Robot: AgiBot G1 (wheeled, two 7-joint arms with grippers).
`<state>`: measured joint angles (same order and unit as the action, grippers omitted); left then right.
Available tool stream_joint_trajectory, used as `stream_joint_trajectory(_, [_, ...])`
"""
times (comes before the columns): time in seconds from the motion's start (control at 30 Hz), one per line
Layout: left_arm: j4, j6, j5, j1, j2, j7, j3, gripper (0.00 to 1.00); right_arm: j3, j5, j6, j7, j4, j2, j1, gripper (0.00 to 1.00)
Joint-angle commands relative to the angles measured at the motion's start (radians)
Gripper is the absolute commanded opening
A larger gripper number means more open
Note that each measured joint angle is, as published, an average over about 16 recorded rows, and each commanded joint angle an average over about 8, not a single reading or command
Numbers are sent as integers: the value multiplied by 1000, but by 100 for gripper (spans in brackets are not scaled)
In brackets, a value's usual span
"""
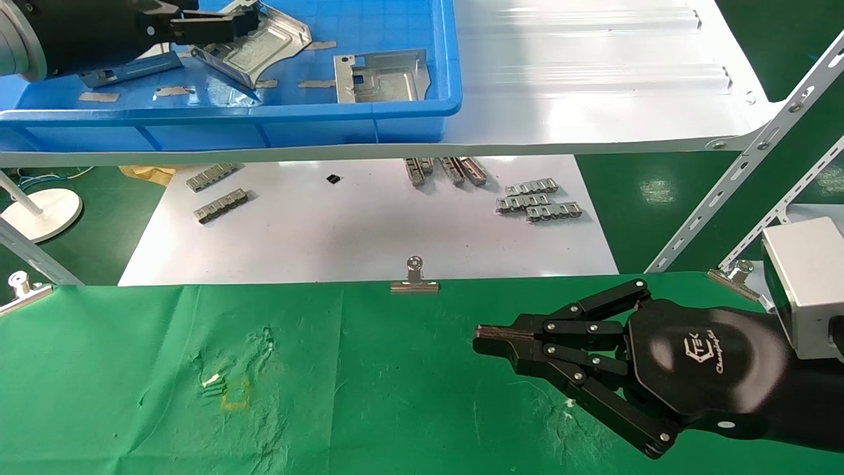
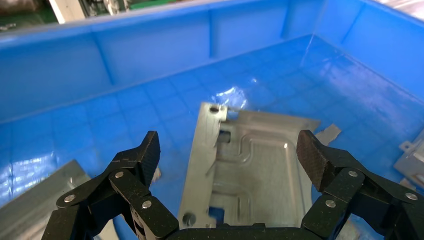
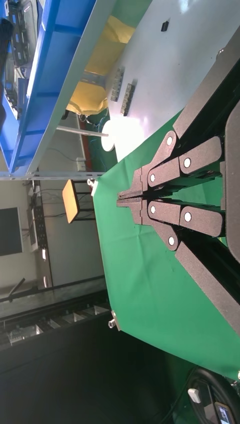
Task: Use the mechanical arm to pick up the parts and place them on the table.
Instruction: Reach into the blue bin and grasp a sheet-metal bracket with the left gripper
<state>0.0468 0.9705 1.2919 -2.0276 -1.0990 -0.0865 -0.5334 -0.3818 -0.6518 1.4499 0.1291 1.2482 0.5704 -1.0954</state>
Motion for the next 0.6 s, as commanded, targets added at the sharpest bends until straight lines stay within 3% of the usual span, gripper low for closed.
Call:
stream_joint_trajectory(0.03, [-15, 1, 7, -4, -2, -3, -5, 0, 0, 0, 0, 0, 0, 0, 0, 0])
stream_joint_trajectory(0.6, [-15, -49, 26, -7, -12, 111, -17, 0, 0, 0, 0, 0, 0, 0, 0, 0])
